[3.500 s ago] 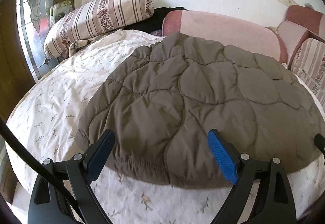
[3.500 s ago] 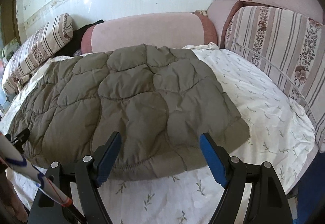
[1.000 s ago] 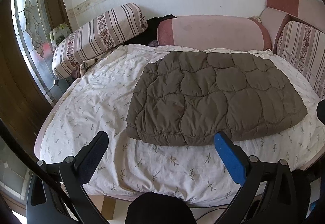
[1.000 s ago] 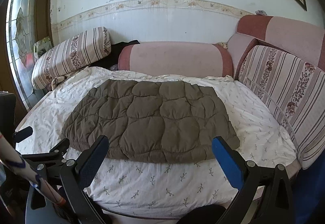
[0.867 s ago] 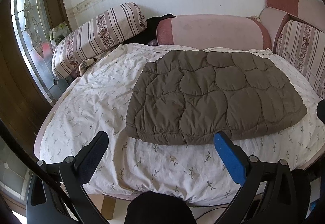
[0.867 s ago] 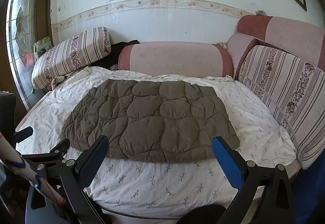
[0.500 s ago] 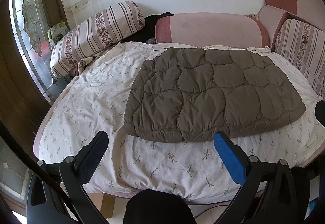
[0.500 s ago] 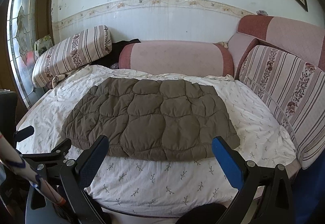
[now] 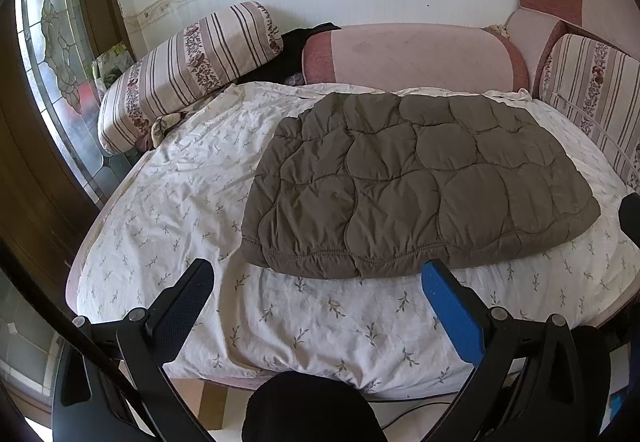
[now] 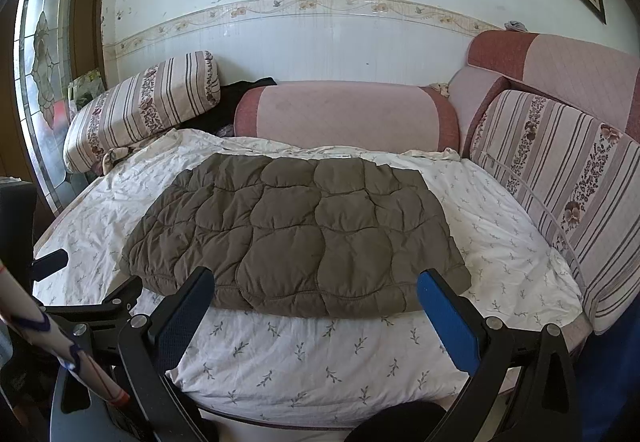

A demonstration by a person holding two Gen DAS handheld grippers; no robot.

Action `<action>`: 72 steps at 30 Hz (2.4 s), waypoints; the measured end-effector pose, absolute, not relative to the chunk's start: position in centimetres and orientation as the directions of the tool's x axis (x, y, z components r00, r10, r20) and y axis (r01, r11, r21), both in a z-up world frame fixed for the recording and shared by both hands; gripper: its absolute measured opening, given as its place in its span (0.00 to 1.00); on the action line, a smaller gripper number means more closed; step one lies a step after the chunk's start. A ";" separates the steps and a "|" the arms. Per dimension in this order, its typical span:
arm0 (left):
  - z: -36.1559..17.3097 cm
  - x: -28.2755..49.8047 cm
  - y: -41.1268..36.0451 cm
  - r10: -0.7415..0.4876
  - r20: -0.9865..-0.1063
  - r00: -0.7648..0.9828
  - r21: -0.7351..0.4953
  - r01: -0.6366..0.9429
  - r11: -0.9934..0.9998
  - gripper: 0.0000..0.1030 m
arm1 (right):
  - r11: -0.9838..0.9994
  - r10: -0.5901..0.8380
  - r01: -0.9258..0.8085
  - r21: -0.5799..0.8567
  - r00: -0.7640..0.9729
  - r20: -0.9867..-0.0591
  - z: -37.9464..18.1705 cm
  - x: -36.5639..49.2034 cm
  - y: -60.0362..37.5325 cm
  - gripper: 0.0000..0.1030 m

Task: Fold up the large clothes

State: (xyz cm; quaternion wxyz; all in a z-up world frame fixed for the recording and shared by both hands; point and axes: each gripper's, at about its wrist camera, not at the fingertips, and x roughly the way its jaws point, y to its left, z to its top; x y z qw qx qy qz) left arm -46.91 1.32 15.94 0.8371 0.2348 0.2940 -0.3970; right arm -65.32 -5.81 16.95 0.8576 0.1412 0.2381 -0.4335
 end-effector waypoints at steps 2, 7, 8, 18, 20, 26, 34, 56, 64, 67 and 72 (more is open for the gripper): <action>15.9 -46.9 1.3 -0.525 -0.682 0.509 0.158 0.803 0.574 1.00 | 0.585 -0.675 0.810 0.036 0.511 -0.531 16.9 -65.3 -5.8 1.00; 15.9 -46.8 1.5 -0.522 -0.686 0.507 0.160 0.805 0.572 1.00 | 0.586 -0.674 0.810 0.037 0.512 -0.533 17.0 -65.5 -5.9 1.00; 15.9 -46.9 1.5 -0.521 -0.687 0.507 0.160 0.805 0.572 1.00 | 0.586 -0.674 0.810 0.037 0.512 -0.533 17.0 -65.5 -5.9 1.00; 15.7 -46.7 1.5 -0.519 -0.688 0.508 0.165 0.805 0.570 1.00 | 0.584 -0.674 0.811 0.040 0.511 -0.534 16.9 -65.8 -6.1 1.00; 15.7 -46.7 1.5 -0.517 -0.689 0.509 0.165 0.804 0.571 1.00 | 0.583 -0.672 0.811 0.040 0.510 -0.537 16.8 -65.8 -6.2 1.00; 15.5 -46.6 1.7 -0.516 -0.690 0.507 0.166 0.805 0.569 1.00 | 0.579 -0.671 0.814 0.045 0.507 -0.540 16.4 -65.7 -6.3 1.00; 15.5 -46.6 1.7 -0.515 -0.689 0.511 0.170 0.804 0.570 1.00 | 0.568 -0.673 0.822 0.049 0.498 -0.547 16.0 -65.6 -6.6 1.00; 14.8 -46.2 2.1 -0.512 -0.694 0.507 0.167 0.805 0.570 1.00 | 0.558 -0.674 0.829 0.044 0.484 -0.559 15.4 -65.2 -6.5 1.00; 14.9 -46.1 2.1 -0.512 -0.694 0.506 0.167 0.805 0.569 1.00 | 0.558 -0.673 0.828 0.045 0.484 -0.559 15.4 -65.2 -6.6 1.00; 14.9 -46.2 2.2 -0.512 -0.694 0.506 0.168 0.805 0.569 1.00 | 0.558 -0.673 0.828 0.046 0.484 -0.560 15.5 -65.2 -6.5 1.00; 14.9 -46.2 2.0 -0.512 -0.693 0.508 0.167 0.804 0.571 1.00 | 0.559 -0.673 0.828 0.044 0.484 -0.559 15.4 -65.2 -6.5 1.00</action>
